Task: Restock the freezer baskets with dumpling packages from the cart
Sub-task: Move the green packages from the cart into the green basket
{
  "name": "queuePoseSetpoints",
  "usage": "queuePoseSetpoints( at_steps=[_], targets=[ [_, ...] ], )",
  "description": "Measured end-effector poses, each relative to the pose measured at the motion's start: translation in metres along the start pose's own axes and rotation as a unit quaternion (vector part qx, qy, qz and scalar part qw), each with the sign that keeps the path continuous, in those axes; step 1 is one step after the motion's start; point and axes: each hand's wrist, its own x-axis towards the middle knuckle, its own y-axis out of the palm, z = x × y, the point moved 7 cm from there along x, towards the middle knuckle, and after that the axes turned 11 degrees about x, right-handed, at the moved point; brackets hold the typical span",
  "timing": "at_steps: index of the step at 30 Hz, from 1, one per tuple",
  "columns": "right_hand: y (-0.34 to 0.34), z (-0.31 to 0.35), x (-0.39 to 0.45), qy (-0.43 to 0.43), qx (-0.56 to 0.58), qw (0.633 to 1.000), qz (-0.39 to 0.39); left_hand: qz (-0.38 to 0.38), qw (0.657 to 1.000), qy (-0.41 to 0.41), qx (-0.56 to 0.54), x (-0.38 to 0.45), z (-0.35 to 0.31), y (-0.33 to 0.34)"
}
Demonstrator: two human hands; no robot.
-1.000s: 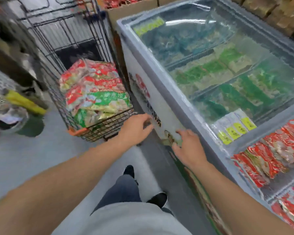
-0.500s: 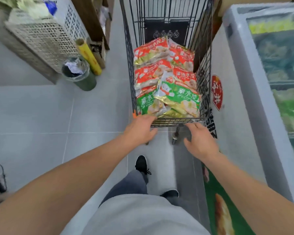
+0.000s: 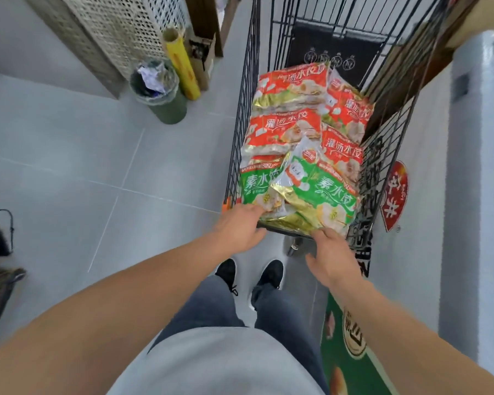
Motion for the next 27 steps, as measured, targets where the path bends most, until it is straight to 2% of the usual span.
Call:
queuePoseSetpoints(
  at_steps=[8, 13, 17, 27],
  targets=[
    [0.017, -0.036, 0.016, -0.007, -0.026, 0.996, 0.087, 0.045, 0.997, -0.019, 0.061, 0.015, -0.012, 0.040],
    [0.021, -0.037, 0.015, -0.001, -0.058, 0.996, 0.073, 0.055, 0.993, -0.026, 0.104, 0.008, -0.011, 0.056],
    [0.028, -0.037, 0.011, 0.023, -0.037, 0.997, 0.061, 0.062, 0.990, -0.023, 0.125, 0.006, -0.012, 0.057],
    [0.057, -0.032, -0.017, 0.046, -0.023, 0.999, -0.018, 0.040, 0.989, 0.006, 0.144, -0.028, -0.011, 0.077]
  ],
)
